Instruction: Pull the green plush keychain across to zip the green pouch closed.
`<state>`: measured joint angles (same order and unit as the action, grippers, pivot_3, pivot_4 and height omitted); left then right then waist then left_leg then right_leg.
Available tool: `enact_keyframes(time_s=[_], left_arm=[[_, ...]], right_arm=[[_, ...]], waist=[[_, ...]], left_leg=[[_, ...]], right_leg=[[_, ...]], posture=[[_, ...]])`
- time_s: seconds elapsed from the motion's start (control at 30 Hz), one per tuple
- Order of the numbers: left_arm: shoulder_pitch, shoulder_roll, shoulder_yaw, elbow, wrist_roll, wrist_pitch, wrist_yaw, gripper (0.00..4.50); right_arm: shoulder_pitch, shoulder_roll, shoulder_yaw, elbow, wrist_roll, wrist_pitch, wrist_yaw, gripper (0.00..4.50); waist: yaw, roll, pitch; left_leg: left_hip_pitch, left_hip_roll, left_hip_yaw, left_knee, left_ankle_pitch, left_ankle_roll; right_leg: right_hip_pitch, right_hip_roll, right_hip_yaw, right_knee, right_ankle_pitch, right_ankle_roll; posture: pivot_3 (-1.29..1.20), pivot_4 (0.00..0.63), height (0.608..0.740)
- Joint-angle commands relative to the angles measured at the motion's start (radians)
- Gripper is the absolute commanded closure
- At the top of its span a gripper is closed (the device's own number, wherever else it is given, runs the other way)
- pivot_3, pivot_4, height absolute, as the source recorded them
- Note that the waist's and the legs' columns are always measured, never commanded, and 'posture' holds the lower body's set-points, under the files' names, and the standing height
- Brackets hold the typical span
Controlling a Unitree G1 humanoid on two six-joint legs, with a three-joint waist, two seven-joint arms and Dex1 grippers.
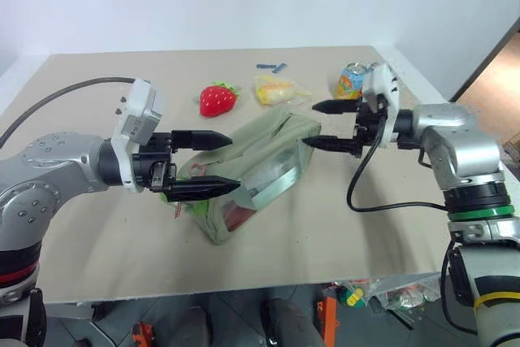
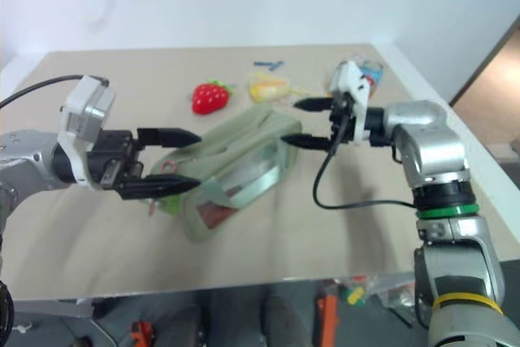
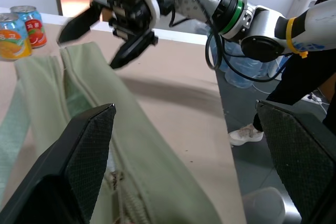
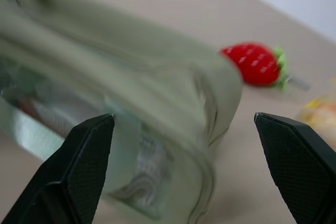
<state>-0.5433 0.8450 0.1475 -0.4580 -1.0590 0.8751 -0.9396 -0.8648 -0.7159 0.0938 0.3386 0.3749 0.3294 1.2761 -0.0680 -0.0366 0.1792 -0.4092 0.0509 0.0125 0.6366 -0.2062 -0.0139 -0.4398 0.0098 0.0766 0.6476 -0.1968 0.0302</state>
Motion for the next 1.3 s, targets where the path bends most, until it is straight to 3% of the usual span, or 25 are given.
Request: enact_keyframes(time_s=[0.03,0.13,0.47,0.8,1.13,1.3], left_arm=[[-0.001,0.001,0.008,-0.023,0.017,-0.018,0.015,0.09],[0.006,0.001,0.015,-0.032,0.025,-0.018,0.032,0.00],[0.025,0.001,0.021,-0.027,0.065,-0.043,0.040,0.00],[0.014,-0.010,-0.011,0.007,0.125,-0.074,0.015,0.00],[0.019,-0.008,-0.025,0.029,0.175,-0.099,-0.016,0.00],[0.015,-0.012,-0.028,0.037,0.187,-0.107,-0.023,0.00]], right_arm=[[-0.063,0.020,-0.015,0.051,-0.016,-0.048,0.032,0.08],[-0.079,0.035,-0.022,0.085,-0.023,-0.057,0.043,0.86],[-0.058,0.032,-0.049,0.006,0.008,-0.004,0.067,4.36],[-0.034,0.009,-0.101,-0.111,0.015,0.057,-0.033,4.47],[0.095,0.051,-0.220,-0.338,0.046,0.146,-0.309,4.47],[0.146,0.074,-0.206,-0.449,0.083,0.204,-0.352,4.47]], waist=[[0.000,0.000,0.000],[-0.002,0.000,0.000],[-0.002,0.000,0.000],[-0.002,0.000,0.000],[-0.003,0.001,0.000],[-0.003,0.001,0.000]], left_leg=[[0.000,0.000,0.000,0.000,0.000,0.000],[0.000,0.000,0.000,-0.001,-0.001,0.001],[0.001,0.000,-0.001,0.000,-0.001,0.000],[0.001,0.000,-0.001,0.000,-0.001,0.000],[0.001,0.000,-0.001,0.000,-0.001,0.000],[0.002,0.001,-0.001,0.000,-0.001,0.000]], right_leg=[[0.000,0.000,0.000,0.000,0.000,0.000],[-0.001,0.001,0.000,0.000,-0.001,0.000],[0.000,0.001,0.000,0.002,0.000,-0.001],[0.000,0.001,0.000,0.003,-0.001,-0.001],[-0.001,0.001,0.000,0.003,-0.001,-0.001],[-0.001,0.001,0.000,0.004,-0.001,-0.001]], posture=[[0.00,0.150,0.740],[0.00,0.150,0.740],[0.00,0.150,0.740],[0.00,0.150,0.740],[0.00,0.150,0.740],[0.00,0.150,0.740]])
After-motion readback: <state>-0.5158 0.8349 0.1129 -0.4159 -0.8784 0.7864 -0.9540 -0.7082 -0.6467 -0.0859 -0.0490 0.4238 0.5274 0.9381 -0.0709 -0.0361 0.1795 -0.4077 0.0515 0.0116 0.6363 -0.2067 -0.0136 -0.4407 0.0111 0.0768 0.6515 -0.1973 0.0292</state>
